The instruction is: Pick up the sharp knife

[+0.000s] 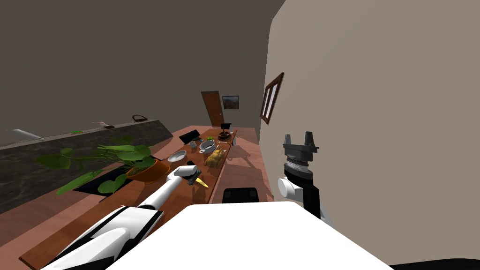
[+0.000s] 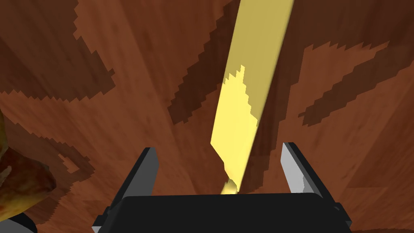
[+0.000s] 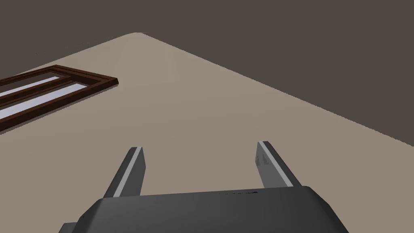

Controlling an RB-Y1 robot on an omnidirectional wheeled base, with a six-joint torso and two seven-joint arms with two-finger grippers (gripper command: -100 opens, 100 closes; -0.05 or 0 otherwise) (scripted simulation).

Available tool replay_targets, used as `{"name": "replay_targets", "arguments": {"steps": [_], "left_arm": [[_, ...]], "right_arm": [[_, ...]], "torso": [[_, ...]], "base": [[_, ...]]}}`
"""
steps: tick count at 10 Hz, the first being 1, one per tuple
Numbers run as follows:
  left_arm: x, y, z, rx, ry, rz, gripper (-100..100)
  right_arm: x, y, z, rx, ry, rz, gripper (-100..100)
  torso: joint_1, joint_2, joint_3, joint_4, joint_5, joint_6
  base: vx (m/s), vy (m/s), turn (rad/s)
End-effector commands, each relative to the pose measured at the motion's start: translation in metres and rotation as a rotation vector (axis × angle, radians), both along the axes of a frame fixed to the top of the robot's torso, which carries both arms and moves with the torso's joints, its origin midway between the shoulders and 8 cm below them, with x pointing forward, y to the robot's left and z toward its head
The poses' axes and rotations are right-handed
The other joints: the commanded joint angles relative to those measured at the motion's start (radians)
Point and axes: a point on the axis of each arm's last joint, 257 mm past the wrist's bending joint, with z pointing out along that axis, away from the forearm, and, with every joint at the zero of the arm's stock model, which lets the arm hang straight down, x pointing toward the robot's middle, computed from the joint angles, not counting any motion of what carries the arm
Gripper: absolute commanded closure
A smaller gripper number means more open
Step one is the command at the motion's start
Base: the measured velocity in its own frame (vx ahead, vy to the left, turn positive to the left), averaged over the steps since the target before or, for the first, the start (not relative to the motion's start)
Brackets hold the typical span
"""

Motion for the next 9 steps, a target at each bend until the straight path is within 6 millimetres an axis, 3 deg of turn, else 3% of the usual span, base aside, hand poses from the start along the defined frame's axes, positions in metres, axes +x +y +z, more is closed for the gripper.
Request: {"name": "replay_targets", "arguments": {"steps": [1, 4, 6, 7, 9], "left_arm": [[-0.0012, -0.0019, -0.0006, -0.001, -0.005, 0.038, -100], [-0.0048, -0.0063, -0.0023, 0.002, -0.009, 0.087, -100], [-0.0045, -0.0064, -0.0022, 0.002, -0.010, 0.088, -100], [-0.0048, -0.0063, -0.0023, 0.001, -0.010, 0.092, 100], [-0.0037, -0.0067, -0.0018, 0.001, -0.012, 0.089, 100]], "right_arm": [[0.0000, 0.0000, 0.0000, 0.000, 0.000, 0.000, 0], [0.0000, 0.0000, 0.0000, 0.000, 0.000, 0.000, 0], [0.0000, -0.0001, -0.0001, 0.000, 0.000, 0.000, 0], [0.0000, -0.0001, -0.0001, 0.000, 0.000, 0.000, 0], [-0.0001, -0.0001, -0.0001, 0.000, 0.000, 0.000, 0]], "torso": [[0.000, 0.000, 0.000, 0.000, 0.000, 0.000], [0.003, -0.001, 0.000, 0.000, 0.000, 0.000], [0.000, -0.002, -0.001, 0.000, 0.000, -0.002], [-0.001, -0.004, -0.002, -0.001, 0.000, -0.002], [-0.001, -0.006, -0.004, -0.002, 0.001, -0.002]], "base": [[-0.095, 0.056, -0.178], [-0.073, 0.066, -0.161], [-0.030, 0.015, 0.020], [0.000, 0.000, 0.000], [0.000, 0.000, 0.000]]}}
